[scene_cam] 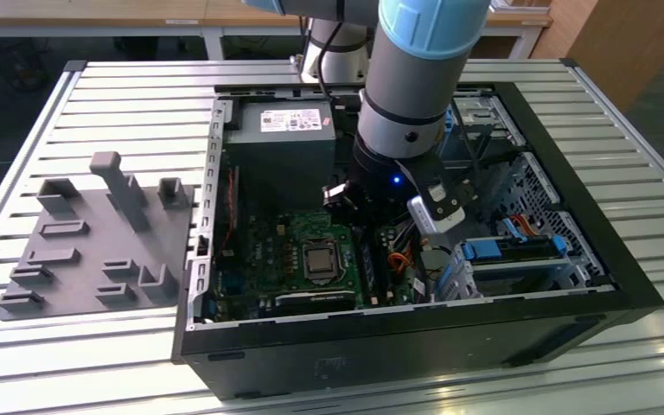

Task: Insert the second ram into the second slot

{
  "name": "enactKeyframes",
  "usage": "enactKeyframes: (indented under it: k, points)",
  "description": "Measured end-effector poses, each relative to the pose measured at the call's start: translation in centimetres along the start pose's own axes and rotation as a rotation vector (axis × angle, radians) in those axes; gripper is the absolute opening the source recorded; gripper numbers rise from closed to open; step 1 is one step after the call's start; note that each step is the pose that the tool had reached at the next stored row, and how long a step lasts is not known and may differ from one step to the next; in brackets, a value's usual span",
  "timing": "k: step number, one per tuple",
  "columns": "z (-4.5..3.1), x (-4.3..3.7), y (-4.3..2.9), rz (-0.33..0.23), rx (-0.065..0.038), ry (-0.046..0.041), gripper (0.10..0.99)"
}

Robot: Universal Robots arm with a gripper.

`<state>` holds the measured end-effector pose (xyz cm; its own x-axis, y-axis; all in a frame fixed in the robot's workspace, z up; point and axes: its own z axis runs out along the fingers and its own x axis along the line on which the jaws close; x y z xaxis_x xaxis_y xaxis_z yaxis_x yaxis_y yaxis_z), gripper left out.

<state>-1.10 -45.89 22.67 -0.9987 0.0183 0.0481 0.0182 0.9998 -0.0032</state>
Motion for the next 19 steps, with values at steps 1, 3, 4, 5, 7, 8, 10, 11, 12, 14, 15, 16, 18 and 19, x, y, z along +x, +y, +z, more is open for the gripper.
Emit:
enactKeyframes:
  k: [1,3,4,5,7,8,10,11,12,14,15,16,18,19]
  points:
    - [0.0,0.0,0.0,0.0,0.0,0.0,0.137]
    - [0.04,0.0,-0.02,0.0,0.0,-0.0001,0.137]
    - [0.04,0.0,-0.02,0.0,0.0,-0.0001,0.137]
    - [0.04,0.0,-0.05,0.0,0.0,0.0,0.137]
    - [0.04,-0.01,-0.11,0.001,0.0,0.0,0.137]
    - [0.04,-0.01,-0.15,0.001,0.0,0.0001,0.137]
    - [0.06,-0.01,-0.21,0.003,0.0,0.0,0.137]
    - [0.06,-0.01,-0.26,0.003,0.0,0.0002,0.137]
    - [0.06,-0.01,-0.3,0.004,0.0,0.0002,0.137]
    - [0.06,-0.1,-0.39,0.005,0.0,0.0002,0.137]
    - [0.06,-0.14,-0.43,0.006,0.0,0.0003,0.137]
    - [0.06,-0.17,-0.45,0.008,0.0,0.0003,0.137]
    - [0.09,-0.18,-0.46,0.009,0.0,0.0003,0.137]
    - [0.11,-0.19,-0.46,0.01,0.0,0.0003,0.137]
